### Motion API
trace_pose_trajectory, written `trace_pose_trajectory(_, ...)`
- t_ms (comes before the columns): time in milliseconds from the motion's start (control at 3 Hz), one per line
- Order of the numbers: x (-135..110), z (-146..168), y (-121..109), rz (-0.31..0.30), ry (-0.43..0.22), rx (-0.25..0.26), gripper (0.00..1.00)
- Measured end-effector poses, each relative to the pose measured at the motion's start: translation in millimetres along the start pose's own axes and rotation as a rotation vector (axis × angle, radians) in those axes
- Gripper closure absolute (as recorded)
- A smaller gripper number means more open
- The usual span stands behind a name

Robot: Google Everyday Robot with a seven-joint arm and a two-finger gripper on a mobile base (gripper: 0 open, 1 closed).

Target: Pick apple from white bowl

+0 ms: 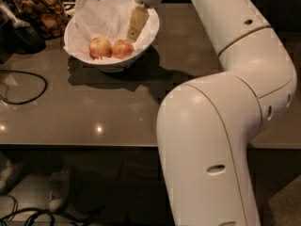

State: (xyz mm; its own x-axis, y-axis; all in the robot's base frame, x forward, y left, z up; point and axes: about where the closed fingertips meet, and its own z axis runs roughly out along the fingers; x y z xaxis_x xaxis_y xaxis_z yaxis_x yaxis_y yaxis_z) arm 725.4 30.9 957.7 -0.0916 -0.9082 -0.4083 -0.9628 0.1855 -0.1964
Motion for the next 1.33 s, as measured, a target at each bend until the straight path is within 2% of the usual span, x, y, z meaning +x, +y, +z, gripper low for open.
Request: trace_pose_trajectory(1333, -7, 30, -7, -0.018, 0.022, -0.03, 0.29)
